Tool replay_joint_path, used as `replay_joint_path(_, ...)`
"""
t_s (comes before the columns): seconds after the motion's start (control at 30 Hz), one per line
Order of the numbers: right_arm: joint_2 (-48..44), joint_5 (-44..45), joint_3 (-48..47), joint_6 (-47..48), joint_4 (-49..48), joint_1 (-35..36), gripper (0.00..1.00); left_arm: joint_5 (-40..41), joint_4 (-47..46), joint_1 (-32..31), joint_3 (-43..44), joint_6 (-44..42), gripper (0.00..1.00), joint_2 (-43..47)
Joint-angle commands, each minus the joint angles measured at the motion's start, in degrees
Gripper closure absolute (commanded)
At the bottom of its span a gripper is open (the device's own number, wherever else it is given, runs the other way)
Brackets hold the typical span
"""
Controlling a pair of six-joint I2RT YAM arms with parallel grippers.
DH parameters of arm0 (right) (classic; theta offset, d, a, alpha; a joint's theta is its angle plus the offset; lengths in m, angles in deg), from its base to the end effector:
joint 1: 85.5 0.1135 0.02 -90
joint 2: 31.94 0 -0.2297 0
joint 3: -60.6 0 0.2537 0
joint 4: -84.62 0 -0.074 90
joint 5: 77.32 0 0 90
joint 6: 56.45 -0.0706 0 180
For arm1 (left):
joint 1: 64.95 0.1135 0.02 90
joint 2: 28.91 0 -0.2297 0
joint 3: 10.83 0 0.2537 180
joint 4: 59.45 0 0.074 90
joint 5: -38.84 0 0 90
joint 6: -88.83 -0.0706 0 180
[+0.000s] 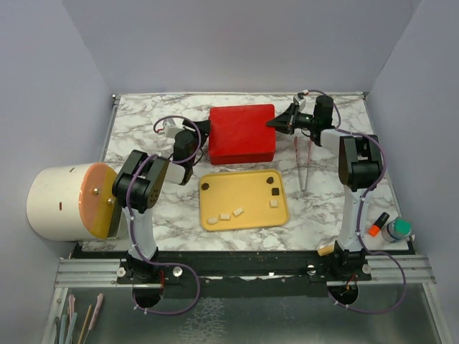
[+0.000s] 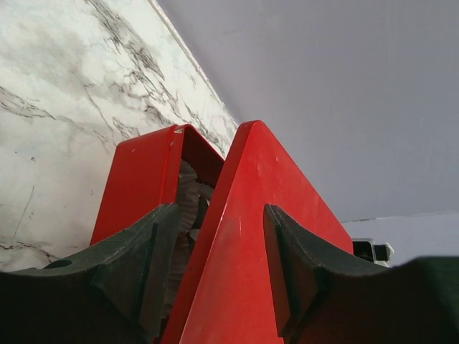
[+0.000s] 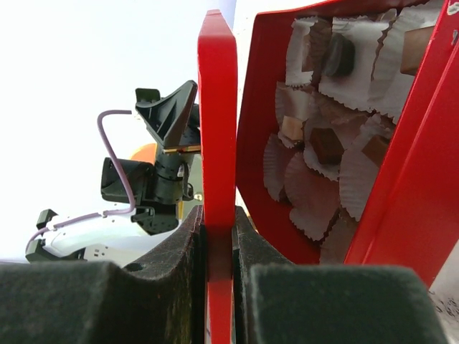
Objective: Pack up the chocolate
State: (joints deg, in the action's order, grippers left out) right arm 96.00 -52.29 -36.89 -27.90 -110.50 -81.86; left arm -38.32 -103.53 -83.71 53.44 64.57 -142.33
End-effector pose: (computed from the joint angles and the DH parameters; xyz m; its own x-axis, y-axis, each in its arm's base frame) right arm 0.4751 0.0943 0.1386 -0.9157 0.3141 -0.2505 -0.1979 0.1900 0.9616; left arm 0.4023 -0.1201 0.1197 -0.1292 -0.8949 -0.4272 -0.0336 0.4345 -0.9001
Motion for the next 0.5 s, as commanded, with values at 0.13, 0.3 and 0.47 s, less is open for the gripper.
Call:
replay_joint_path(0.13, 2.5, -1.7, -0.4, 0.8, 0.0, -1.0, 0.99, -2.2, -1.8, -1.4, 0.9, 0.0, 0.44, -0.6)
replay_joint_path(0.3, 2.9, -1.1, -2.1, 3.8, 3.7, -1.0, 0.97, -2.7, -1.8, -1.8, 0.9, -0.2, 0.44, -0.8)
replay_joint_path(0.47, 3.6, -0.3, -3.9, 5.8, 6.9, -1.0, 0.95, -3.0, -2.0, -2.1, 0.7, -0.2, 0.45, -1.1)
